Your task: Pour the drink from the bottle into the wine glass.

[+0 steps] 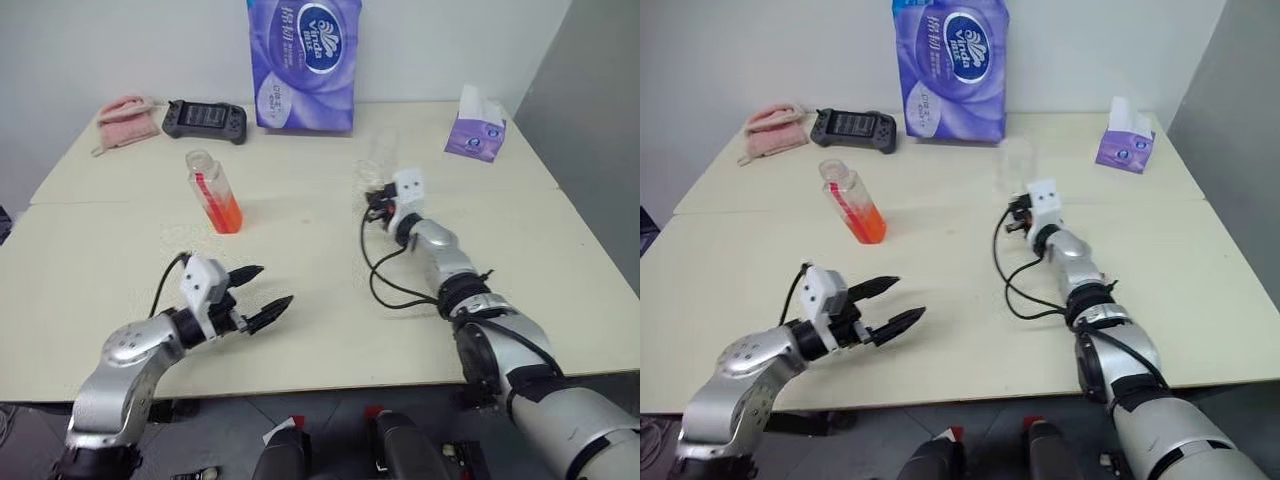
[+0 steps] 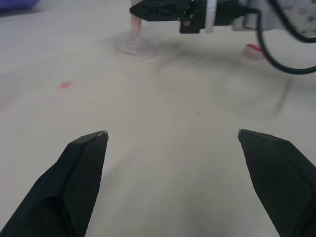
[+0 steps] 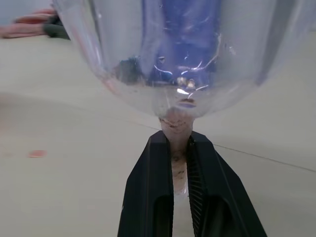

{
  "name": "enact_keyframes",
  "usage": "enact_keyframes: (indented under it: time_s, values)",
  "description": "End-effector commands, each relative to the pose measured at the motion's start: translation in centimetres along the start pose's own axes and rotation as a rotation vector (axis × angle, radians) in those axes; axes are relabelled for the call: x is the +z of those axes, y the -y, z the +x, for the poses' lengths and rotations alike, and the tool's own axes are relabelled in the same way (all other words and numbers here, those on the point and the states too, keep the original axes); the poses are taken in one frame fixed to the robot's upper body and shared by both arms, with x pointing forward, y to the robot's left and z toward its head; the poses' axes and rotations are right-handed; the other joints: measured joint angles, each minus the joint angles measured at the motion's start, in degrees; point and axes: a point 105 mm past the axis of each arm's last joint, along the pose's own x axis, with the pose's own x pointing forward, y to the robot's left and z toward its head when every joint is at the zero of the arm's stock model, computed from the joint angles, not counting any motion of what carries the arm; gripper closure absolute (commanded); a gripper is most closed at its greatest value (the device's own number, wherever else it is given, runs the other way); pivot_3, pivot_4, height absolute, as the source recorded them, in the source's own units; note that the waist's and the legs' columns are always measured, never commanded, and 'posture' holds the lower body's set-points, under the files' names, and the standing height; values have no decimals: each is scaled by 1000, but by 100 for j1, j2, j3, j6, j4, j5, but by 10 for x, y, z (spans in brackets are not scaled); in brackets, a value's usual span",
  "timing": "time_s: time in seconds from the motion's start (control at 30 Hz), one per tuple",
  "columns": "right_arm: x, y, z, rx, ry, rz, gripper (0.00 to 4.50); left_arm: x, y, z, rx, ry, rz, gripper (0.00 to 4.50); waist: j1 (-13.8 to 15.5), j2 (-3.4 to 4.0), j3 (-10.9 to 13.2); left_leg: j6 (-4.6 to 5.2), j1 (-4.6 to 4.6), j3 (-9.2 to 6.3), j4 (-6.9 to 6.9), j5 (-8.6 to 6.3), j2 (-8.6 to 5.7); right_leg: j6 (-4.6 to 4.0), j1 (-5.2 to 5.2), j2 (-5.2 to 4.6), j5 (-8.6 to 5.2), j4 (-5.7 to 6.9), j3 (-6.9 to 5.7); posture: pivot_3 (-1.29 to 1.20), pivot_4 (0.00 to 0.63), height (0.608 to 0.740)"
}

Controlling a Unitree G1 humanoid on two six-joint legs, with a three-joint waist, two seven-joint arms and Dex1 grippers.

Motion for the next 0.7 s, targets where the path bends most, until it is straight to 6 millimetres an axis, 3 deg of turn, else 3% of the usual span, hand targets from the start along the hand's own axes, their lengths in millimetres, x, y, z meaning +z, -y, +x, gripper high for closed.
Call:
enact_keyframes:
  time_s: [0.03,0.23,0.6,0.7]
  values:
    - [19,-29,9,108,54,-95,4395,12,0,-16,106,62,55,0,49,0,0,0,-1,0,0,0,-2,0,1,-2,0,-4,0,0,150,740]
    - [5,-54,13,181,10,-123,4395,11,0,-31,169,62,42,0,260,-2,-1,0,-3,-12,9,0,-9,0,6,-8,0,-4,-13,0,150,740]
    - [-5,-53,14,153,-33,-70,4395,13,2,-30,175,63,41,0,227,-2,-1,0,2,-3,5,0,-6,-2,6,-2,1,-2,-14,0,150,740]
    - [-11,-50,13,135,-49,-46,3390,14,1,-29,172,62,44,0,227,-2,-1,0,3,-4,4,0,-6,-2,6,-2,1,-2,-13,0,150,740]
